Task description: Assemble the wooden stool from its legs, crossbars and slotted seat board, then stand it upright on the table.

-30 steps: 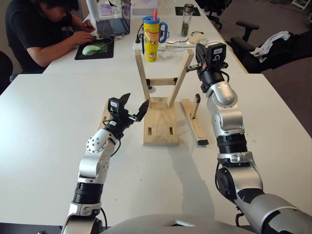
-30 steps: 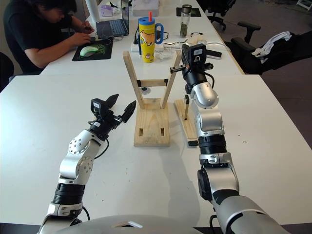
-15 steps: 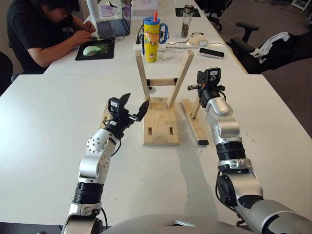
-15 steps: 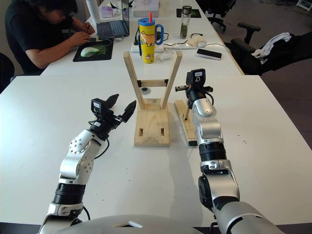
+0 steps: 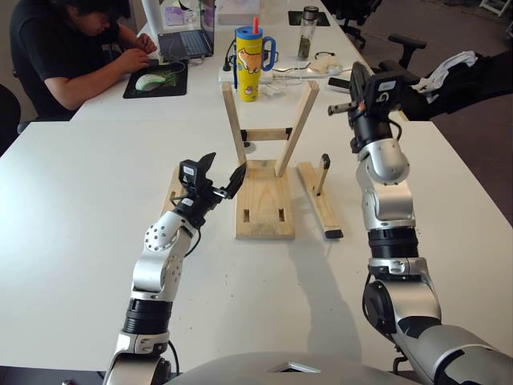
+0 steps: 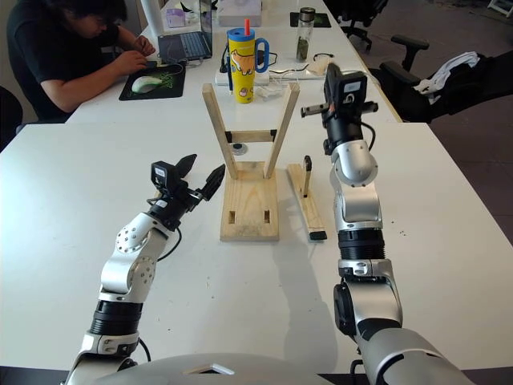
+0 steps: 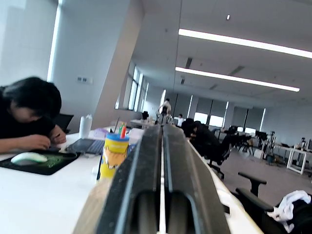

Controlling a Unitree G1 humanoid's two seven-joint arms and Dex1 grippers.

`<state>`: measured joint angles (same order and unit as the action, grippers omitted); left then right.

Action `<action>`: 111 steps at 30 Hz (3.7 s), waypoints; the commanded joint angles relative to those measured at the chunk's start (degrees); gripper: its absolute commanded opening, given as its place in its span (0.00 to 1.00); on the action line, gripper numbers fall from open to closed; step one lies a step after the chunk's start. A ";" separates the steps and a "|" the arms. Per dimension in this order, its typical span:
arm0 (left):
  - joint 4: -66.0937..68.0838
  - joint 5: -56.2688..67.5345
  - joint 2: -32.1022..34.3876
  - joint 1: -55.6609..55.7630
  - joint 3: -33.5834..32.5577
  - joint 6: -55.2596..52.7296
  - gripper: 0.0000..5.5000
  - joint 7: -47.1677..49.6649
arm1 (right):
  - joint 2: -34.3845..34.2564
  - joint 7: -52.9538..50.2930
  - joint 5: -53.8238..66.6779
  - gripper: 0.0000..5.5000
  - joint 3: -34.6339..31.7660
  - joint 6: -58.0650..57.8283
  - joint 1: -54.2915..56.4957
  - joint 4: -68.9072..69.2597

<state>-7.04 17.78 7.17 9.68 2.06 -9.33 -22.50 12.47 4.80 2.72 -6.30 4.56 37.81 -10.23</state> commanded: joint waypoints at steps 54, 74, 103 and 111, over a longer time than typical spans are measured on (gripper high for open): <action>-3.09 2.24 -0.28 -3.24 -1.77 -1.71 0.98 0.72 | 2.32 11.63 9.95 0.27 7.09 -41.15 -37.87 36.72; 1.48 1.78 -0.01 0.11 -0.78 -1.18 0.98 -2.00 | 4.95 10.24 6.55 0.56 6.45 -54.51 -24.97 18.47; 1.97 1.93 1.52 3.40 -0.92 -2.95 0.98 -3.90 | 5.61 7.51 7.34 0.37 -3.19 -40.89 -24.94 13.21; 0.92 8.65 3.01 4.75 -3.16 -7.82 0.77 -7.98 | 10.18 19.98 19.23 0.37 -9.25 -39.58 -26.29 19.67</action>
<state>-5.34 25.69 9.18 13.74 -1.09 -15.49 -29.53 19.28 21.32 19.72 -14.35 -34.21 13.09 6.52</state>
